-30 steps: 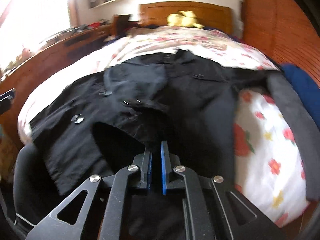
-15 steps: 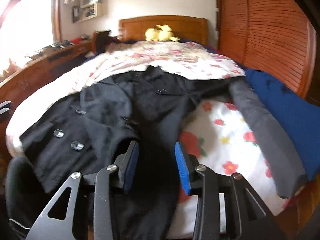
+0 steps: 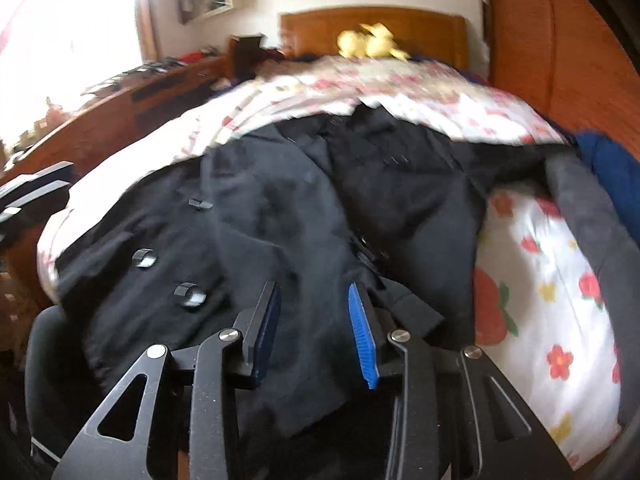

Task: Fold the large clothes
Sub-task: 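Move the right gripper to the other coat sleeve and grasp it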

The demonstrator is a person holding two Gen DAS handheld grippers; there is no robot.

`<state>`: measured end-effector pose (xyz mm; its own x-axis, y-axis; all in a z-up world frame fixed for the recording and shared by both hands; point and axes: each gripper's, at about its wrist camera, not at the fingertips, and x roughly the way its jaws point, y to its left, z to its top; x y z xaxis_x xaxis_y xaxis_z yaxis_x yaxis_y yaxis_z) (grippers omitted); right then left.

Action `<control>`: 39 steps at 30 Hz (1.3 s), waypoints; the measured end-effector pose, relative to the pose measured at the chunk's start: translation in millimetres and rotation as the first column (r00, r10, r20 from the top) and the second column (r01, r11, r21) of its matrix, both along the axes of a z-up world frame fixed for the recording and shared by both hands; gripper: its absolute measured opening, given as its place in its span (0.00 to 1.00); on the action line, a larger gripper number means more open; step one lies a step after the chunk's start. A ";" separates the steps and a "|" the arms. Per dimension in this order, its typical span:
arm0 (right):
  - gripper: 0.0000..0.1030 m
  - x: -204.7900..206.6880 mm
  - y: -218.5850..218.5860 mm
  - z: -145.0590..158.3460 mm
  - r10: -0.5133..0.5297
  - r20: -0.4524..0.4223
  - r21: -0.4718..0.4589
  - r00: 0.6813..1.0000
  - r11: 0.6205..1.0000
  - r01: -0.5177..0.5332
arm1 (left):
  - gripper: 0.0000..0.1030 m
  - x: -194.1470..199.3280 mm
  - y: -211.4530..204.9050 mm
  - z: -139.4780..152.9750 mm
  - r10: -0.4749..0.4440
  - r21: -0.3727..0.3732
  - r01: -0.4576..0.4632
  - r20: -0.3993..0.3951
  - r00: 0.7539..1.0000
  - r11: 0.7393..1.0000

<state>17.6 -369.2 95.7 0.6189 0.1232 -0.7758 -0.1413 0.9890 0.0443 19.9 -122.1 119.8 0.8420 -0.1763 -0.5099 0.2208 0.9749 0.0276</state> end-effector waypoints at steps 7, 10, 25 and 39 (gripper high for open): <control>0.36 -1.3 -21.2 -28.6 -0.024 -0.040 -0.001 0.999 1.000 0.024 | 0.52 34.7 -4.0 -4.3 -0.026 -0.011 0.026 0.016 1.000 1.000; 0.36 -4.0 -22.9 -24.9 -0.024 -0.032 0.009 0.999 1.000 0.024 | 0.52 54.3 -6.4 -10.0 -0.037 -0.026 0.038 0.015 0.999 0.999; 0.39 25.4 -61.5 40.0 -0.078 0.075 -0.065 0.994 0.994 0.083 | 0.52 125.9 -1.2 -38.9 -0.056 -0.121 0.055 -0.003 0.998 0.991; 0.76 130.7 -147.7 17.0 -0.270 0.006 -0.013 0.963 0.963 0.270 | 0.57 133.7 4.2 -54.2 0.003 -0.105 -0.004 -0.007 1.000 0.994</control>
<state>148.3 -516.8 112.7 0.6308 -0.0593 -0.7737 0.1307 0.9909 0.0306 153.6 -118.0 65.7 0.8393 -0.2265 -0.4942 0.2176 0.9730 -0.0766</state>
